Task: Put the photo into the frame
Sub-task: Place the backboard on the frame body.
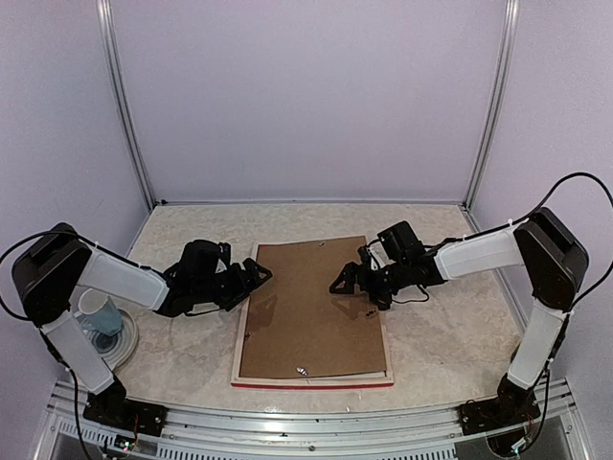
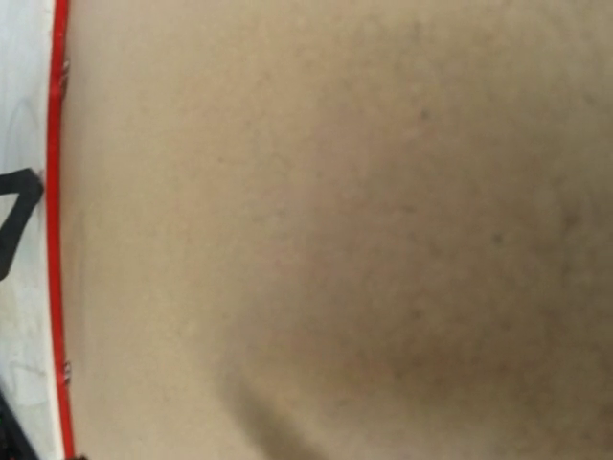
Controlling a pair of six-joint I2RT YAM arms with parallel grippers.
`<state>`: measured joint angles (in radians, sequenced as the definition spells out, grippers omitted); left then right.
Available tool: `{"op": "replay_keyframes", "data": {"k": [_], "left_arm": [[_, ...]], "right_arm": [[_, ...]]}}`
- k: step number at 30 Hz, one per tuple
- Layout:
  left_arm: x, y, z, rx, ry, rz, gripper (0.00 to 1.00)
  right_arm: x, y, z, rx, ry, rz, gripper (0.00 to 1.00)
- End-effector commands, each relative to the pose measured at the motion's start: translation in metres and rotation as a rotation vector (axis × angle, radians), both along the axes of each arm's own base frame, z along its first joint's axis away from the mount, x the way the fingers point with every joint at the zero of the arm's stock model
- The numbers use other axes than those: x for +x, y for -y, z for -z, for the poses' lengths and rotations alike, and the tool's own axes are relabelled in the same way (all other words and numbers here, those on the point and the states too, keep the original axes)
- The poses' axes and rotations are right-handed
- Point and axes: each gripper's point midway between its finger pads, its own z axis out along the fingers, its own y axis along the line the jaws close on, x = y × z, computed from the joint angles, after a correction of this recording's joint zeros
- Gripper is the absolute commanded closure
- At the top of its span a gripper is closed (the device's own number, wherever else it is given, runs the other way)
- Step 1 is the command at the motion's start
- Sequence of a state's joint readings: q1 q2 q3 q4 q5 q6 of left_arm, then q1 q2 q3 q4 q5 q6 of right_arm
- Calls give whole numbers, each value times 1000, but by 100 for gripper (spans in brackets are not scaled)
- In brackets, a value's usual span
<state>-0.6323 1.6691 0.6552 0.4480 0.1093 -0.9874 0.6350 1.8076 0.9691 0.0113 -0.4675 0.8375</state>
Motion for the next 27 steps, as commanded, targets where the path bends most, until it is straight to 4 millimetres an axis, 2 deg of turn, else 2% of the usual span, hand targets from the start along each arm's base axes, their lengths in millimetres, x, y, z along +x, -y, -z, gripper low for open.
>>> {"op": "replay_keyframes", "data": {"k": [1, 6, 14, 19, 27], "left_arm": [[-26, -15, 46, 72, -149, 14, 5], [-26, -18, 47, 69, -150, 9, 5], [-27, -19, 47, 65, -151, 6, 5], [-27, -20, 47, 65, -151, 4, 5], [-29, -21, 48, 61, -153, 2, 5]], "right_arm": [[1, 0, -14, -77, 28, 28, 1], [0, -7, -23, -152, 36, 38, 1], [-6, -10, -24, -243, 45, 39, 1], [-9, -8, -18, -297, 43, 36, 1], [-10, -3, -25, -335, 66, 27, 1]]}}
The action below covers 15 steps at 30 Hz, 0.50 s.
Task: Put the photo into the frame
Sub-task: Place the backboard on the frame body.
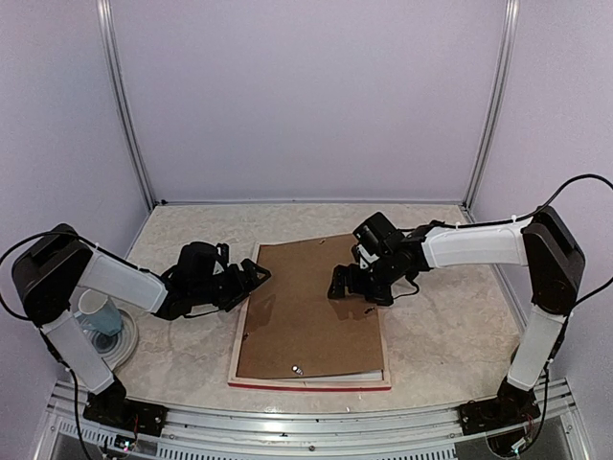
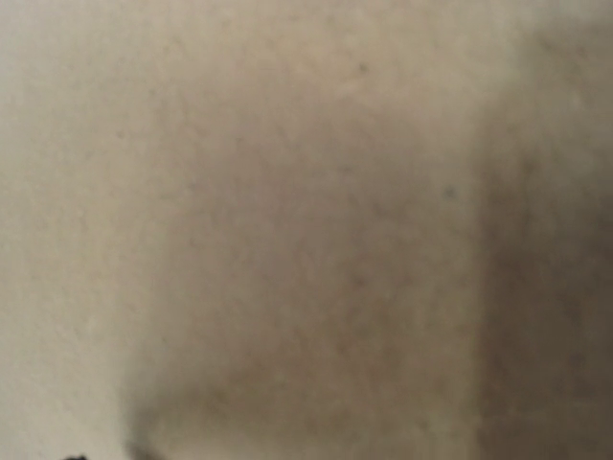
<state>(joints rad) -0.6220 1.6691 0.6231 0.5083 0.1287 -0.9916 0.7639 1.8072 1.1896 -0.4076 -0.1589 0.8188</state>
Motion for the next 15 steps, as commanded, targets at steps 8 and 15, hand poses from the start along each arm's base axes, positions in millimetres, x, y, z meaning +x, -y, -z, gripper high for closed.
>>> {"op": "replay_keyframes", "data": {"k": [8, 15], "left_arm": [[-28, -19, 48, 83, -168, -3, 5], [-27, -20, 49, 84, -169, -5, 5]], "right_arm": [[1, 2, -27, -40, 64, -39, 1], [0, 8, -34, -63, 83, -44, 1]]}}
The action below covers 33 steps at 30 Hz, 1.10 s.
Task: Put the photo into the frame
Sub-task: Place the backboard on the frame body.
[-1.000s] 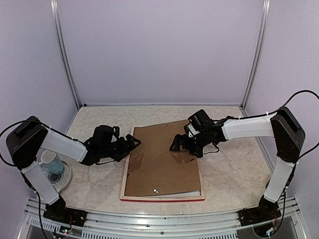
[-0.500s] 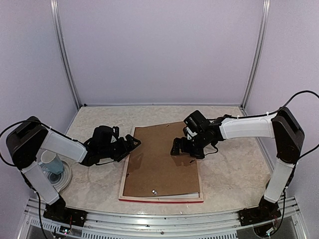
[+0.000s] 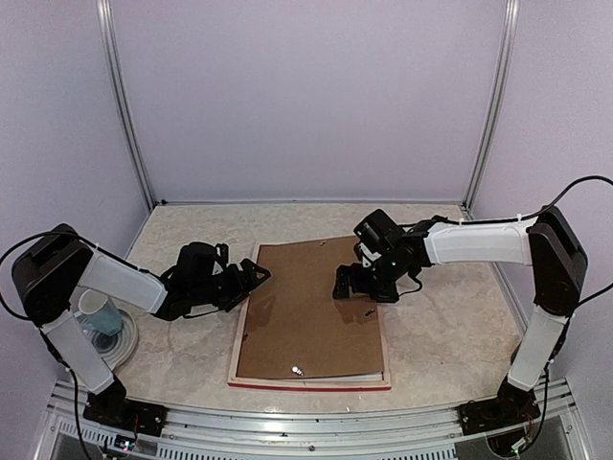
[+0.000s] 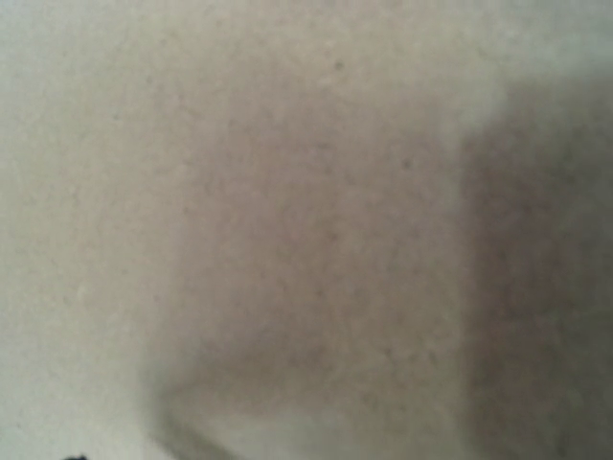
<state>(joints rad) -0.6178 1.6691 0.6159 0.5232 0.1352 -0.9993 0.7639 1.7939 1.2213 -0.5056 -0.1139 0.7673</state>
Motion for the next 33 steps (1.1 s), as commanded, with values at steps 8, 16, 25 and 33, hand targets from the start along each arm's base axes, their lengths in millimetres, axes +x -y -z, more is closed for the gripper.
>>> {"op": "replay_keyframes", "data": {"k": [8, 16, 25, 33], "left_arm": [[-27, -19, 50, 95, -172, -1, 5], [-24, -18, 48, 99, -169, -3, 5], [-12, -30, 32, 207, -114, -37, 1], [10, -63, -21, 447, 55, -169, 1]], "right_arm": [[3, 9, -43, -25, 118, -19, 1], [6, 18, -55, -51, 174, -22, 1], [13, 29, -55, 43, 198, -30, 1], [21, 71, -66, 33, 393, 35, 1]]}}
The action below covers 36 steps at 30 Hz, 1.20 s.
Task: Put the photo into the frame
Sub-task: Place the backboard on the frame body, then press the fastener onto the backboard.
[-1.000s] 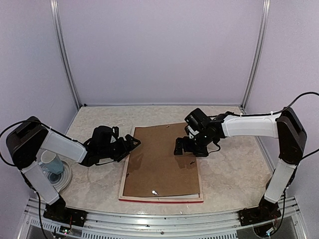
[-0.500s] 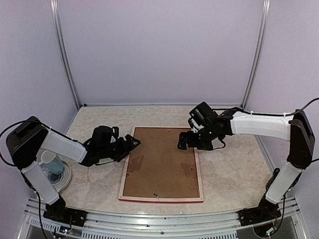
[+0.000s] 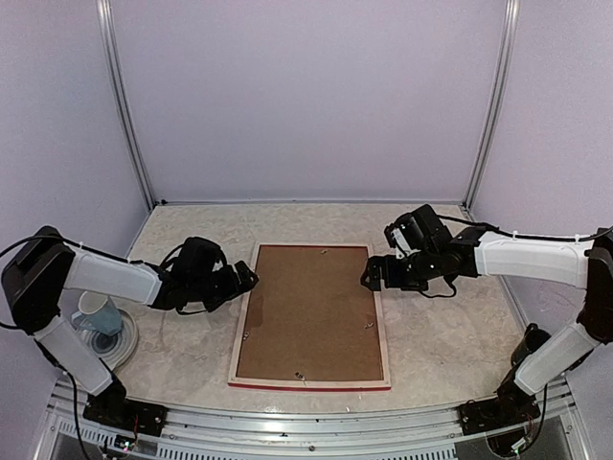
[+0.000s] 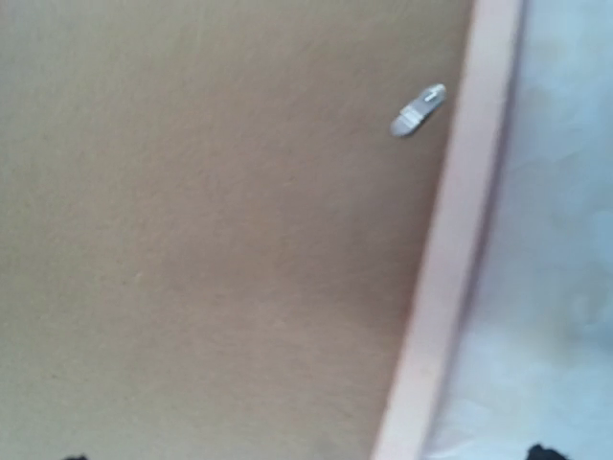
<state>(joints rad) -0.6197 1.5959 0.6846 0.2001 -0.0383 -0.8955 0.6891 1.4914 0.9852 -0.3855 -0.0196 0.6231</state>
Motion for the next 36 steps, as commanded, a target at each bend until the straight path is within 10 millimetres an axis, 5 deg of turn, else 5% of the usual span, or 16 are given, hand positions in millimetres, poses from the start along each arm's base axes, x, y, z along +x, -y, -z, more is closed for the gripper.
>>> {"op": "replay_keyframes", "data": {"k": [1, 9, 13, 20, 25, 33, 36], "left_arm": [[10, -33, -38, 247, 115, -94, 1], [10, -87, -107, 536, 289, -391, 1], [7, -96, -120, 666, 358, -437, 1], [11, -49, -83, 528, 343, -144, 1], [14, -33, -69, 489, 285, -69, 1], [2, -27, -129, 435, 255, -20, 1], [6, -36, -122, 486, 298, -13, 1]], "right_arm": [[18, 16, -18, 25, 144, 31, 1], [33, 28, -15, -5, 224, 8, 1], [37, 34, -12, -41, 272, 3, 1], [39, 47, -17, -67, 362, -6, 1], [38, 54, -24, -54, 416, -9, 1], [26, 54, -33, -45, 285, -32, 1], [28, 46, -35, -37, 306, -94, 1]]}}
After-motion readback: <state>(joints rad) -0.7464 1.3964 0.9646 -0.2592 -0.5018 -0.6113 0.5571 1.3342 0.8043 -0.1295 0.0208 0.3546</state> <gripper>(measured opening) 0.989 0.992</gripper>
